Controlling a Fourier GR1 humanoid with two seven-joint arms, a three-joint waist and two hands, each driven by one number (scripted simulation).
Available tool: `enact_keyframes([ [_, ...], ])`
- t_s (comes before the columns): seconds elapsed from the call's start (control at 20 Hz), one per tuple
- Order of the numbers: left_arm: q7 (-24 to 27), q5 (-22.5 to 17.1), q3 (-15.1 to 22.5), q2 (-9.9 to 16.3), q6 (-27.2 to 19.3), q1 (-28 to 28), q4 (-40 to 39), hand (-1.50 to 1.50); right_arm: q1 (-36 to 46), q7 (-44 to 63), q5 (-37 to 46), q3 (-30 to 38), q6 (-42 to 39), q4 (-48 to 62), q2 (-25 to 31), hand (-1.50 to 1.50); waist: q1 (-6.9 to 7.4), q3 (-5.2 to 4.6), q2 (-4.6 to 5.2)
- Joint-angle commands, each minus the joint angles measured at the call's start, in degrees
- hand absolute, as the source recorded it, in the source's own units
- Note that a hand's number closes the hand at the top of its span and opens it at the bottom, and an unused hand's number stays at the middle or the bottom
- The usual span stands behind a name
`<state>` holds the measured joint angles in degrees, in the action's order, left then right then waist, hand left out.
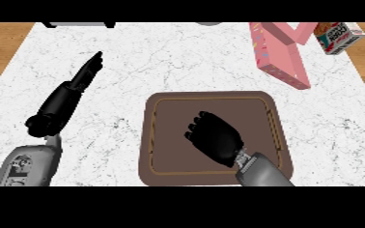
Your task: Pick the bell pepper from the tray and place it in the cardboard box
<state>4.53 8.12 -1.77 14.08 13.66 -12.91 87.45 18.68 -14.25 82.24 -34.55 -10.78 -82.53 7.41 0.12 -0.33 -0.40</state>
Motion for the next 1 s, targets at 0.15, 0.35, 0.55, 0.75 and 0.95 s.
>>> enact_keyframes([
  [0.15, 0.8, 0.69, 0.06, -0.73, -0.3, 1.4, 0.24, 0.0, -3.81, -12.82, -9.31, 3.79, 9.44, -4.97, 2.21, 1.5, -0.4, 0.4, 0.47],
  [0.35, -0.08, 0.12, -1.41, 0.44, -0.23, 1.15, 0.63, 0.0, -6.6, -24.15, -27.8, 6.22, 2.35, -18.03, 0.04, 1.5, -1.6, 0.56, 0.15],
  [0.55, 1.3, 0.2, -1.17, -0.64, -0.8, 2.37, 0.16, 0.0, -11.22, -32.16, -40.61, 14.34, -1.72, -27.94, 6.45, 1.5, -2.28, 0.43, 0.16],
  [0.75, -2.18, -0.68, -0.99, -0.56, 0.27, 0.15, 1.17, 0.0, -14.2, -36.28, -52.54, 25.42, -4.56, -34.17, 9.55, 1.5, -1.79, 0.42, 0.22],
  [0.95, -1.51, -0.66, -1.1, -0.13, 0.47, 2.17, 3.56, 0.0, -16.84, -40.44, -65.48, 41.16, -7.15, -38.18, 15.56, 1.5, -1.81, 0.43, 0.06],
])
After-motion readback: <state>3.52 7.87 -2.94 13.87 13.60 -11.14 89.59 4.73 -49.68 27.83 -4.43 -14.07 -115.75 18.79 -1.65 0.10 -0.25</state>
